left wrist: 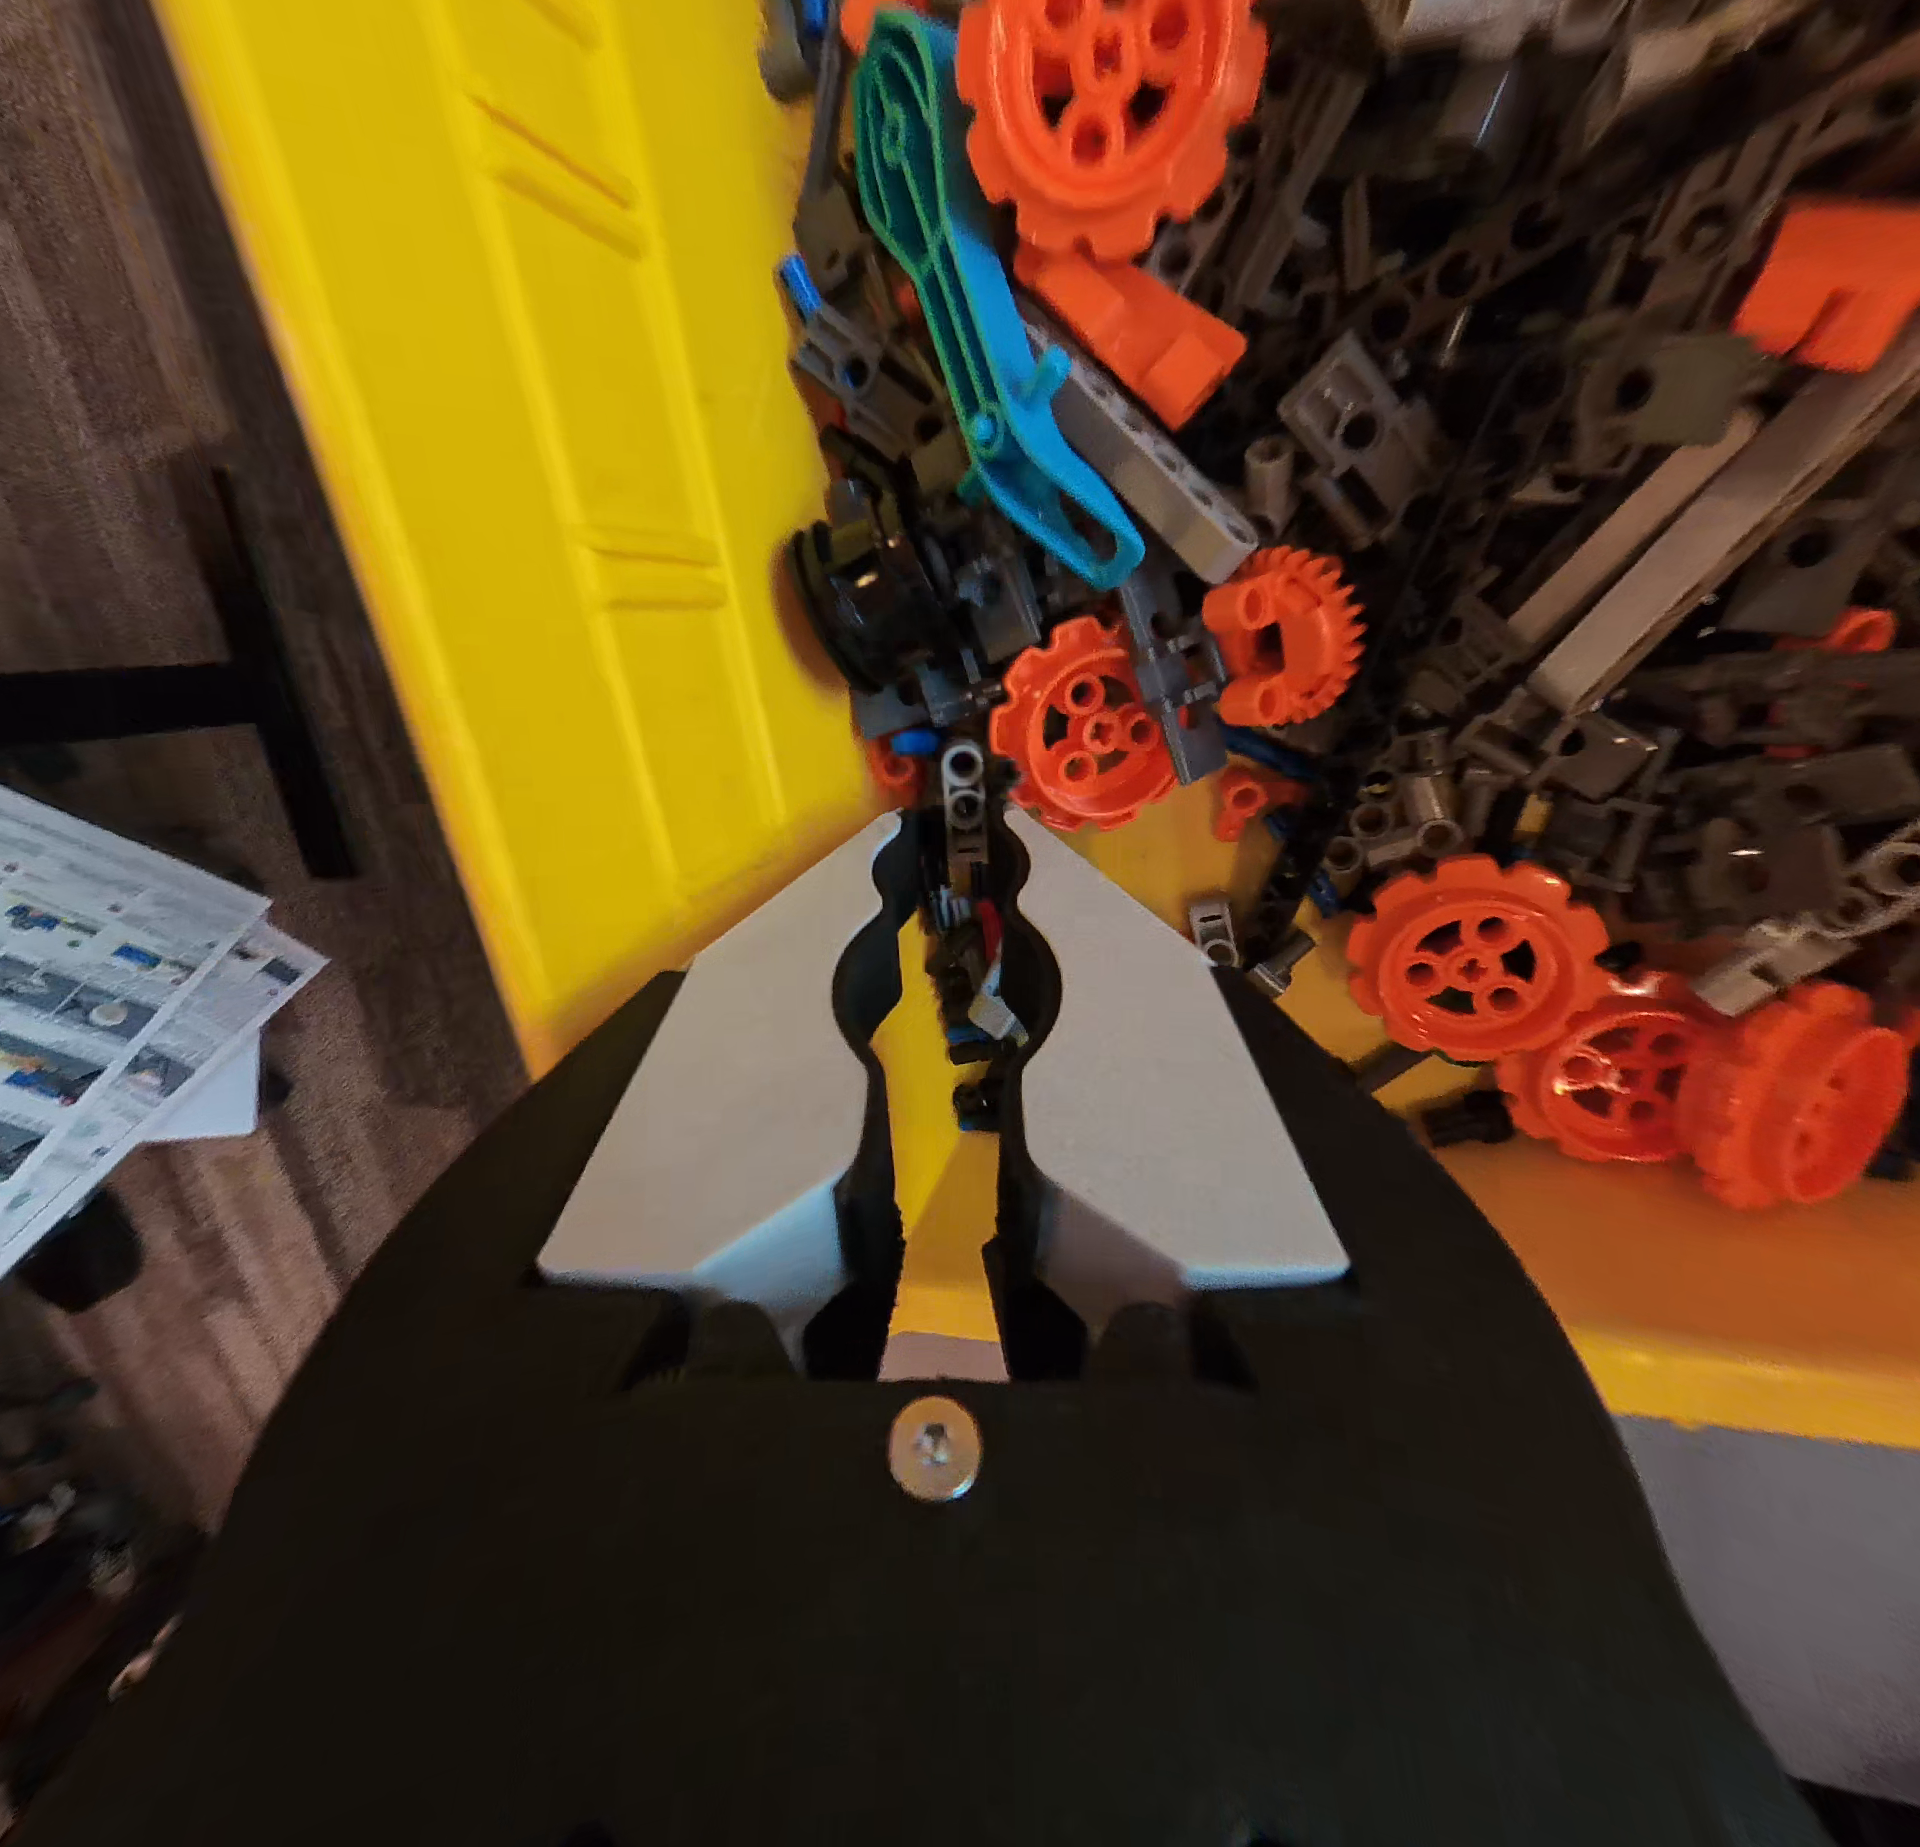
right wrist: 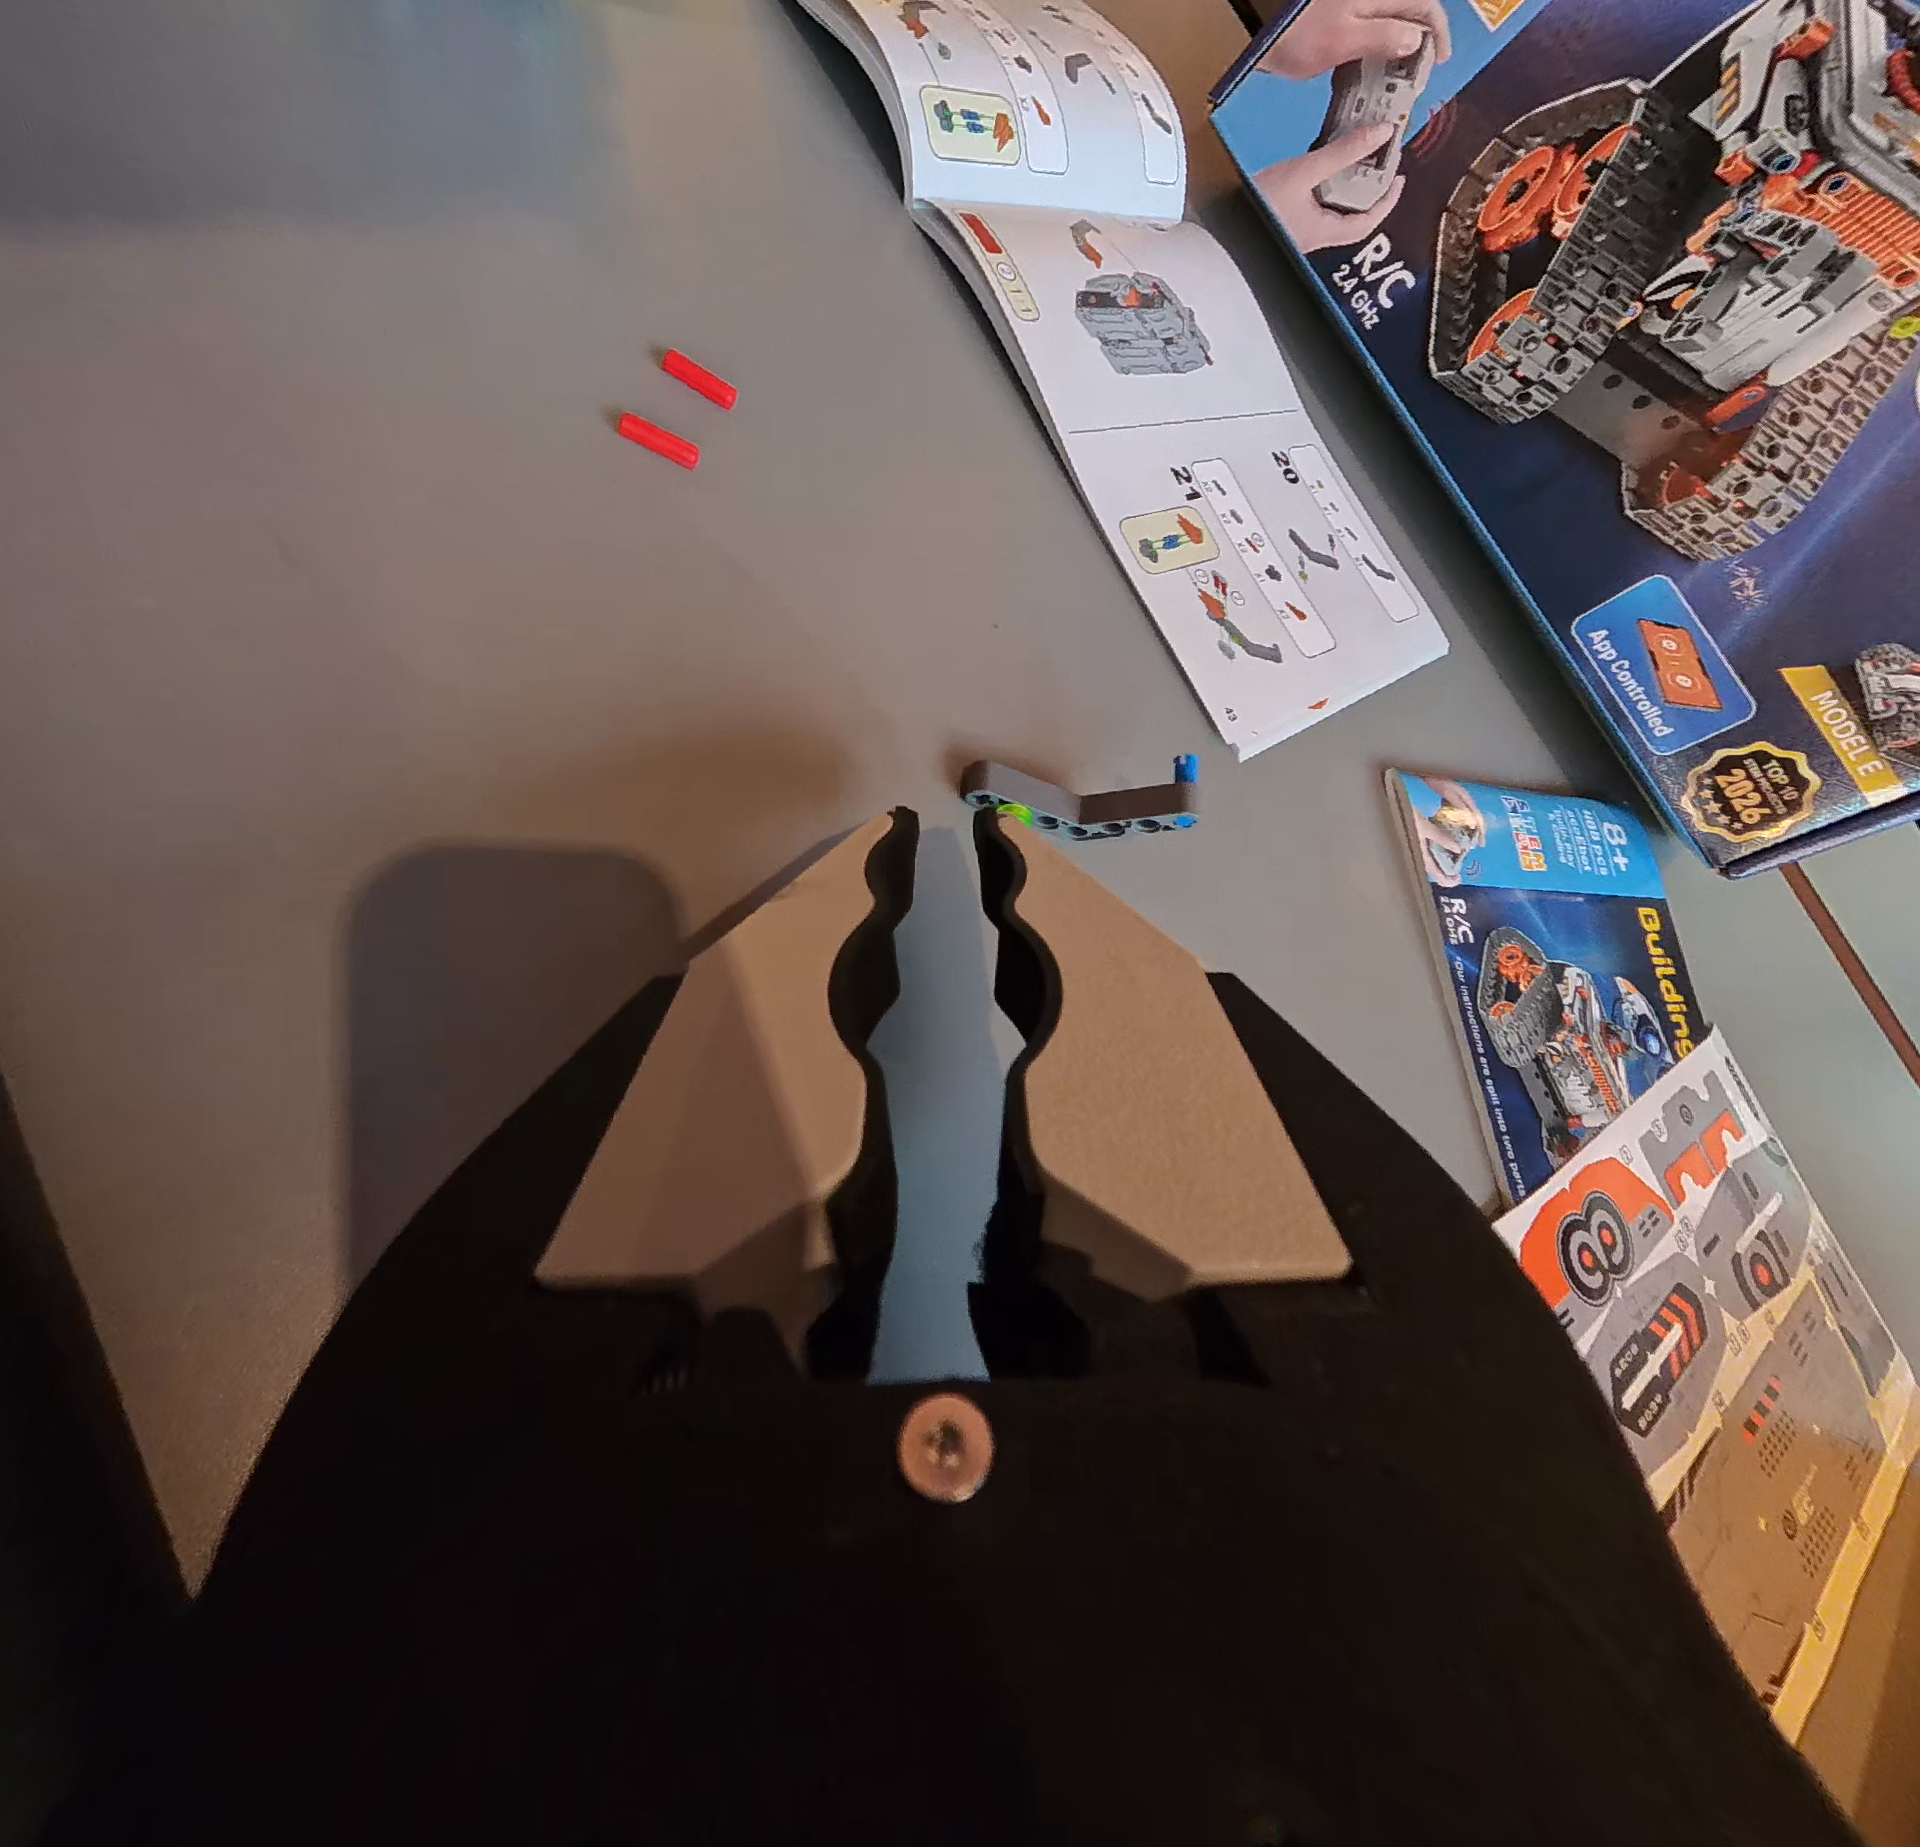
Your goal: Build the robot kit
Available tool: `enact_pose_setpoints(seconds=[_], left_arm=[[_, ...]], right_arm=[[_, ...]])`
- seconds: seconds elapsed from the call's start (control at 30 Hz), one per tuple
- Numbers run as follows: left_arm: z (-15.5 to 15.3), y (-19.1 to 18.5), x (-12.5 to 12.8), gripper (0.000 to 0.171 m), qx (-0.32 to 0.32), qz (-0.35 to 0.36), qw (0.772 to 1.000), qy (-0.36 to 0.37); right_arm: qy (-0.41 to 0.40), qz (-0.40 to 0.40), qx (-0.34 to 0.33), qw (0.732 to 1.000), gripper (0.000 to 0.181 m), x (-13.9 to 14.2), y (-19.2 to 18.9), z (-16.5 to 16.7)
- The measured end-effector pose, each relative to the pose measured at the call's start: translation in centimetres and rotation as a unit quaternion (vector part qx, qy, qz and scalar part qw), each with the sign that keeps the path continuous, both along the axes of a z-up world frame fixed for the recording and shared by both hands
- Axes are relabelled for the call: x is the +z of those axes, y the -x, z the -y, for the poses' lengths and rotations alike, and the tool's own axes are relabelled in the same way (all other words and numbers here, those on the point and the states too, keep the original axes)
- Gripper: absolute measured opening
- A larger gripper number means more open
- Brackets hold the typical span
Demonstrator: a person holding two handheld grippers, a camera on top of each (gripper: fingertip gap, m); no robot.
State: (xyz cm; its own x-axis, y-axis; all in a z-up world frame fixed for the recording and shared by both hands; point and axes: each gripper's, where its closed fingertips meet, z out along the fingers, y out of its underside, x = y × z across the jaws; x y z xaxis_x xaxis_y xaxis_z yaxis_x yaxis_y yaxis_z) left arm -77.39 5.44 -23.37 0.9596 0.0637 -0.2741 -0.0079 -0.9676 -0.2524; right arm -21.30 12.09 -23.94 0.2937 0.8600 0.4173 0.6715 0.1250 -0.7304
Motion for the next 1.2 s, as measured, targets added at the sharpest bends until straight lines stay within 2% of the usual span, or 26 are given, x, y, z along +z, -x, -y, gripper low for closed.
enact_pose_setpoints(seconds=[0.13,0.2,0.27,0.3,0.33,0.37,0.43,0.53,0.6,0.8,0.97,1.03,1.2], left_arm=[[-0.7,-0.1,2.3,0.01,-0.001,0.015,0.999,-0.035],[0.1,-1.5,1.9,0.011,-0.011,0.059,0.998,-0.008],[1.4,-2.8,0.7,0.042,-0.018,0.096,0.994,0.041],[2.0,-2.5,0.2,0.047,-0.015,0.083,0.995,0.058],[2.5,-1.8,-0.3,0.046,-0.017,0.056,0.996,0.074],[2.8,-1.4,-0.7,0.037,-0.025,0.034,0.995,0.087],[3.2,-1.1,-1.2,0.036,-0.045,-0.005,0.993,0.104],[4.1,0.1,-1.8,0.011,-0.062,-0.077,0.984,0.146],[3.8,0.3,-1.8,0.01,-0.075,-0.099,0.983,0.136],[5.1,-0.4,-0.9,0.007,-0.035,-0.035,0.991,0.124],[6.9,-0.4,-0.1,0.007,0.005,-0.038,0.991,0.132],[6.7,-1.0,-0.1,0.007,-0.004,-0.033,0.993,0.114],[4.4,-2.4,0.0,0.013,-0.02,0.035,0.998,0.046]], right_arm=[[0.002,0.003,0.001,1.0,0.011,-0.1,0.0,0.0],[0.001,0.004,0.001,1.0,0.011,-0.2,0.0,0.1],[0.0,0.006,0.002,1.0,0.011,-0.2,0.0,0.1],[0.0,0.006,0.003,1.0,0.011,-0.2,0.0,0.1],[0.0,0.006,0.004,1.0,0.011,-0.2,0.1,0.2],[0.0,0.007,0.005,1.0,0.011,-0.2,0.1,0.2],[0.0,0.009,0.007,1.0,0.011,-0.3,0.1,0.3],[0.001,0.011,0.01,1.0,0.011,-0.3,0.1,0.4],[0.001,0.012,0.011,1.0,0.011,-0.4,0.2,0.4],[0.004,0.017,0.017,1.0,0.011,-0.6,0.3,0.6],[0.006,0.023,0.018,1.0,0.011,-0.9,0.3,0.7],[0.007,0.026,0.019,0.999,0.011,-1.0,0.3,0.7],[0.009,0.024,0.021,0.999,0.011,-1.0,0.4,0.7]])
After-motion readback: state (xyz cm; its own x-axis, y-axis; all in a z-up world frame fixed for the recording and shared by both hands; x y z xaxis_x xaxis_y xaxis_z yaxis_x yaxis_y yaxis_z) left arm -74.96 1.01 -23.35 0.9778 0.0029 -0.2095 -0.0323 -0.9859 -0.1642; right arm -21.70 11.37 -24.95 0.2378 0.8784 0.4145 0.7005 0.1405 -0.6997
